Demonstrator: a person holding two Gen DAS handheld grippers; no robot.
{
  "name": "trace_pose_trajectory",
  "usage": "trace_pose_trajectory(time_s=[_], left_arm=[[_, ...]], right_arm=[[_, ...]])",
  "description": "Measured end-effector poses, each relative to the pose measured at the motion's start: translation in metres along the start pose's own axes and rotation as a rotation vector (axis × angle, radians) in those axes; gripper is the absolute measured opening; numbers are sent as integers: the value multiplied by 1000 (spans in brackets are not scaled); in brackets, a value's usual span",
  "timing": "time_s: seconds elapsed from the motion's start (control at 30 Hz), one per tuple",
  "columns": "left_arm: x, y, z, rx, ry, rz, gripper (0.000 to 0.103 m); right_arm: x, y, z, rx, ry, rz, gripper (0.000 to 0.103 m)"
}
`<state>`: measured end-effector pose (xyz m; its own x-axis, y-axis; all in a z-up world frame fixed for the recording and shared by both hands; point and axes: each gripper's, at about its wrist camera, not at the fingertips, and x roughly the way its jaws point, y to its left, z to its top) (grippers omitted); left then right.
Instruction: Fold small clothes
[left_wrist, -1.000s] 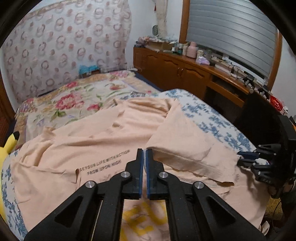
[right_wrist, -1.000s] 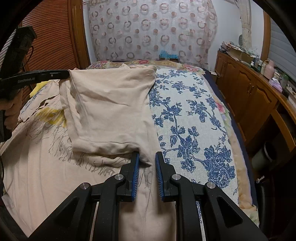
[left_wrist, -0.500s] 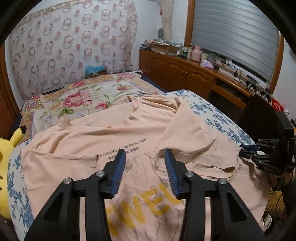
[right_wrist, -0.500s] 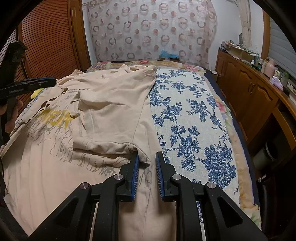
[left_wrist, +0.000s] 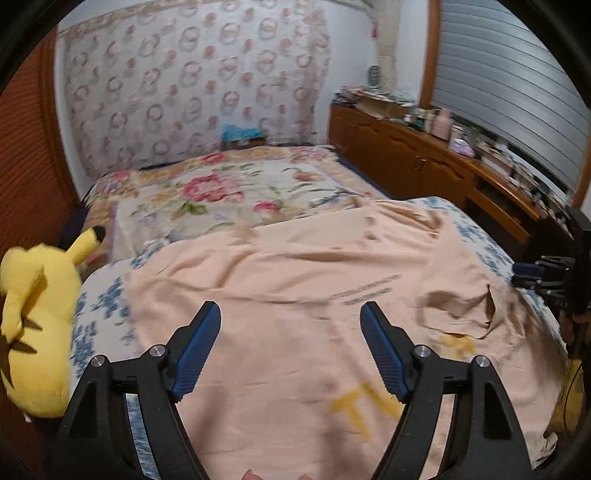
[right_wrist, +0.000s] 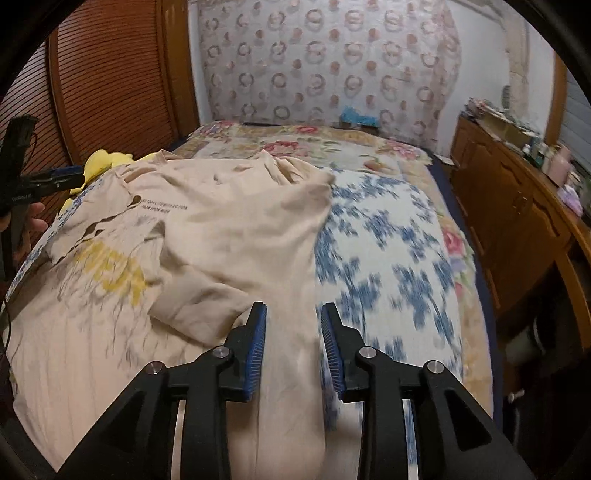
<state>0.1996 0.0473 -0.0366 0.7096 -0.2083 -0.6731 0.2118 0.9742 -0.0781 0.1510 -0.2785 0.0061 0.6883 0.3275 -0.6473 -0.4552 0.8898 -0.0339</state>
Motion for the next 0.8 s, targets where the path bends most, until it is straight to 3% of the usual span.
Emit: trace_pose_trajectory(time_s=[0.23,0.4,0.8], left_arm=[[16,47,-6,-34,29,64,79],[32,70,-9,-65,54,94,79],[57,75,-29,-71,140,84,79]], right_arm=[[4,10,28,-61,12,113,32],[20,18,41,-101,12,92,32],[45,25,22,-83,116,132,31]])
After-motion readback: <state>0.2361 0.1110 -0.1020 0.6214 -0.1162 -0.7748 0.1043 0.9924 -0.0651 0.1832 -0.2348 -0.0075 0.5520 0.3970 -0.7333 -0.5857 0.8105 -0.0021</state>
